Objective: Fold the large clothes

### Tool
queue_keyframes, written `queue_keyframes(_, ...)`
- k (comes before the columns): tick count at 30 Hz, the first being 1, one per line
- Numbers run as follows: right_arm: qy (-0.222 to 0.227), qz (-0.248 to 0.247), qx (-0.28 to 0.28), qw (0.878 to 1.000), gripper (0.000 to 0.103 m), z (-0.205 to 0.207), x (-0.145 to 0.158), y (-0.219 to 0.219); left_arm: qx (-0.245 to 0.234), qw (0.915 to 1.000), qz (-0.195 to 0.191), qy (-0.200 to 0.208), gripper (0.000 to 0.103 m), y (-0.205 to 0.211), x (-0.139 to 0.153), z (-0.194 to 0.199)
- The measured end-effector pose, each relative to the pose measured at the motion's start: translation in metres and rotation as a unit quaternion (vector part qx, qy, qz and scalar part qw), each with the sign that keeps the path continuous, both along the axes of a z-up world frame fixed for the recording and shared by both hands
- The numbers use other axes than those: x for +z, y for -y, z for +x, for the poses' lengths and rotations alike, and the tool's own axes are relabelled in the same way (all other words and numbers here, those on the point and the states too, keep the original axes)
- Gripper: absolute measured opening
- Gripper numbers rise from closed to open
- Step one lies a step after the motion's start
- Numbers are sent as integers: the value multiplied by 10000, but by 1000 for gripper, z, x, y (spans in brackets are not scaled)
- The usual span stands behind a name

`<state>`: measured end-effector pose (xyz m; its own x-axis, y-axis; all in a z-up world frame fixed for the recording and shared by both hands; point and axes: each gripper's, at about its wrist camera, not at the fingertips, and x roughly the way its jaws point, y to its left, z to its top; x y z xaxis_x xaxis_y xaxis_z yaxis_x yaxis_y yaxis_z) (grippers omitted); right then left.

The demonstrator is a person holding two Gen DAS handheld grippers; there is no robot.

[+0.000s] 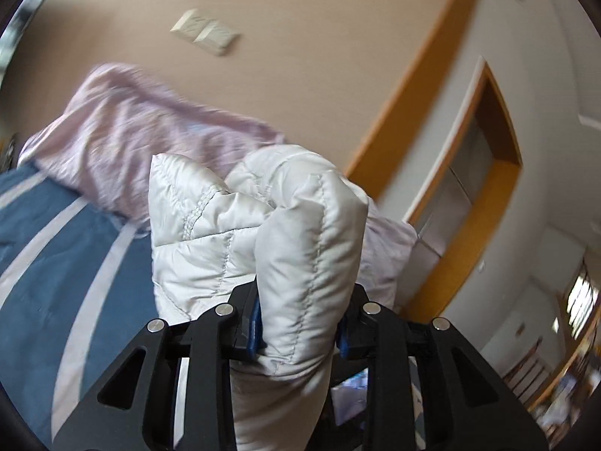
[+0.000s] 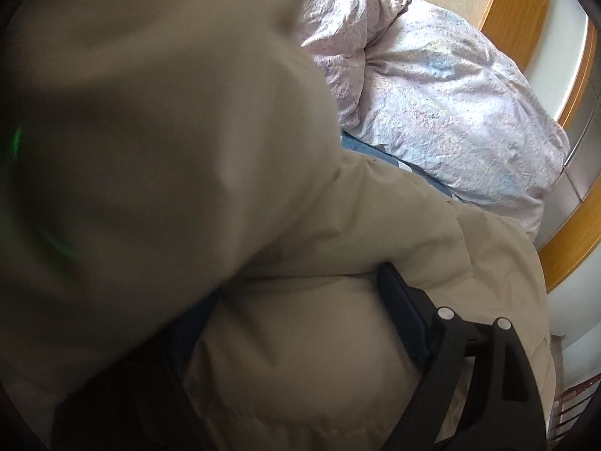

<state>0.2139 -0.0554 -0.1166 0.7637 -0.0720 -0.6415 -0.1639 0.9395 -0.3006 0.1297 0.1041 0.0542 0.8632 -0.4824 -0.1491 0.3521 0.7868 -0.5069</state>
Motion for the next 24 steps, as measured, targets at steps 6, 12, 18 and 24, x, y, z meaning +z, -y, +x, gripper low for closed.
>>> queue_keyframes(6,206,87,199,9996,89,-30,22,33,-179,9993,251,203,29,31,12,-1)
queue_keyframes(12,525,586,242,9966,92,-72,40,83,-414,9981,359,295,29,52,13,-3)
queue_keyframes(18,955,812,-657,9899,93,-97,51,152,-806,9943,592,366,29,88,11,-9)
queue_keyframes(24,724,1777,-1653,9674,93,-105,47,242,-1301,9860,955,419,29,134,5,-13)
